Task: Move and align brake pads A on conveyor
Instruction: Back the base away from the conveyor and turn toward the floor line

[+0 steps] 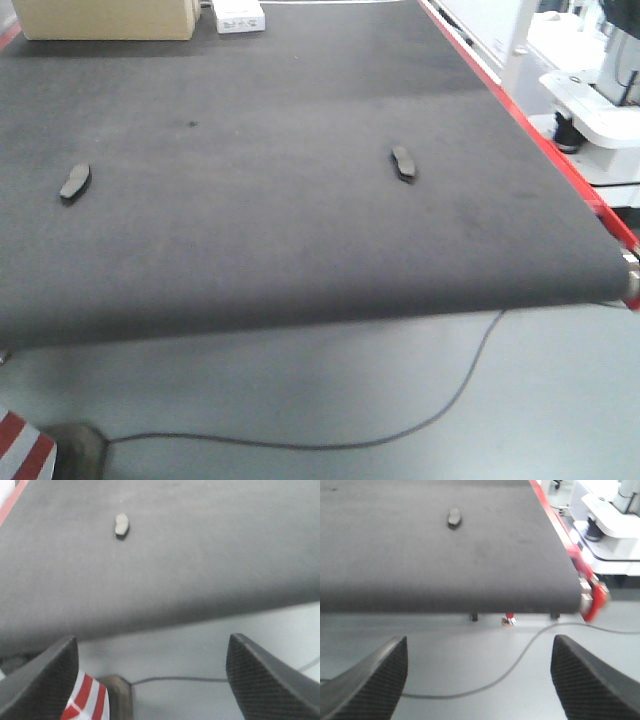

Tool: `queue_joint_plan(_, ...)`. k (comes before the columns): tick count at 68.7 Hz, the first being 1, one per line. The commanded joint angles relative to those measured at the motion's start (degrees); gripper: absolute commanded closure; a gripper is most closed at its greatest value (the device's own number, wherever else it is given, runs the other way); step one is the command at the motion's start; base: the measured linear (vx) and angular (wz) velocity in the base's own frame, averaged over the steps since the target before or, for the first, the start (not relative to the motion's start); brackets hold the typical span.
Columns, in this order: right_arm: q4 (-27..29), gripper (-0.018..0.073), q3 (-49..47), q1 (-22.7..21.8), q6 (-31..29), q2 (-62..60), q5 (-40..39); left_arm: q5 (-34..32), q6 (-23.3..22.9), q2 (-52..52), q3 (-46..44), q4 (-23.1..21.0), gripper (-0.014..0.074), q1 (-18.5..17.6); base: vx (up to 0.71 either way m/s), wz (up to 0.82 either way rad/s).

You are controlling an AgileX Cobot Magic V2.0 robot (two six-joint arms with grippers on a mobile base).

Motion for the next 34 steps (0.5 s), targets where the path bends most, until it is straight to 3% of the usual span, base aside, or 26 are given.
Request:
queue_joint_plan(1, 0.06, -0.0009, -1.63, -0.13, -0.2, 0.31, -4.13, -3.55, -0.25, 0.4, -1.44, -0.18, 0.001, -0.19, -0.44, -0.12)
queue_joint_plan(21, 0.06, -0.0009, -1.63, -0.13, -0.2, 0.31, -4.13, -3.55, -0.25, 0.4, -1.44, -0.18, 0.001, -0.19, -0.42, -0.18)
queue_joint_plan(34, 0.02, -0.0009, -1.63, -0.13, -0.2, 0.31, -4.2, -3.55, -0.25, 0.4, -1.44, -0.18, 0.001, -0.19, -0.39, -0.41)
